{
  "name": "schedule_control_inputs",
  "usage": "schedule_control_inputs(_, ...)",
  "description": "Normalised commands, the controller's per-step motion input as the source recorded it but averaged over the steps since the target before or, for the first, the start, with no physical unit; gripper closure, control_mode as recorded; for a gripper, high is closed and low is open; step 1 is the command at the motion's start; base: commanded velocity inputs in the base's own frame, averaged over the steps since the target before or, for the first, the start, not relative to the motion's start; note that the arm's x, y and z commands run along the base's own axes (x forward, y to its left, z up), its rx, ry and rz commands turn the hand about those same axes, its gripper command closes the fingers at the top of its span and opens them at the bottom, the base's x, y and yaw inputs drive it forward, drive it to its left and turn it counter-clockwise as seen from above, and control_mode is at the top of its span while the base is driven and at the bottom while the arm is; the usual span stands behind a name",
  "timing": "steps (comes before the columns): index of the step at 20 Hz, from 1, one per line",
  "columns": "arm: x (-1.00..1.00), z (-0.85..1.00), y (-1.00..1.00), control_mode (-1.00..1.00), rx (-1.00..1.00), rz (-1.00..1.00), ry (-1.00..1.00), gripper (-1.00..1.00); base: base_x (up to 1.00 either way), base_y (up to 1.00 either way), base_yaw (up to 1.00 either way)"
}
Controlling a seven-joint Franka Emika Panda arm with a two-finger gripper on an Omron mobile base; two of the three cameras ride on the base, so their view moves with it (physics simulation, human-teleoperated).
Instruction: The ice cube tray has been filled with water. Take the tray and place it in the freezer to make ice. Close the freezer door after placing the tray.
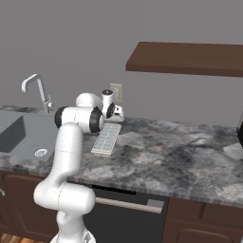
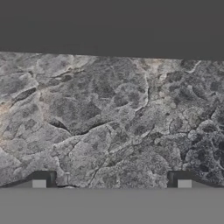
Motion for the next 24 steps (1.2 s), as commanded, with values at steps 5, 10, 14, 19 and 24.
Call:
schedule_control_inputs(5, 0.13, -0.25, 0.0, -1.0, 0.0, 0.0, 0.0, -1.0, 0.0, 0.0, 0.0)
schedule_control_inputs(10, 0.08, -0.27, 0.0, -1.0, 0.0, 0.0, 0.01, -1.0, 0.0, 0.0, 0.0)
schedule_control_inputs(14, -0.32, -0.5, 0.0, -1.0, 0.0, 0.02, 0.09, -1.0, 0.0, 0.0, 0.0)
schedule_control_inputs(19, -0.97, -0.66, 0.0, -1.0, 0.0, 0.03, 0.13, -1.0, 0.0, 0.0, 0.0)
schedule_control_inputs(24, -1.0, -0.61, 0.0, -1.0, 0.0, 0.04, 0.12, -1.0, 0.0, 0.0, 0.0)
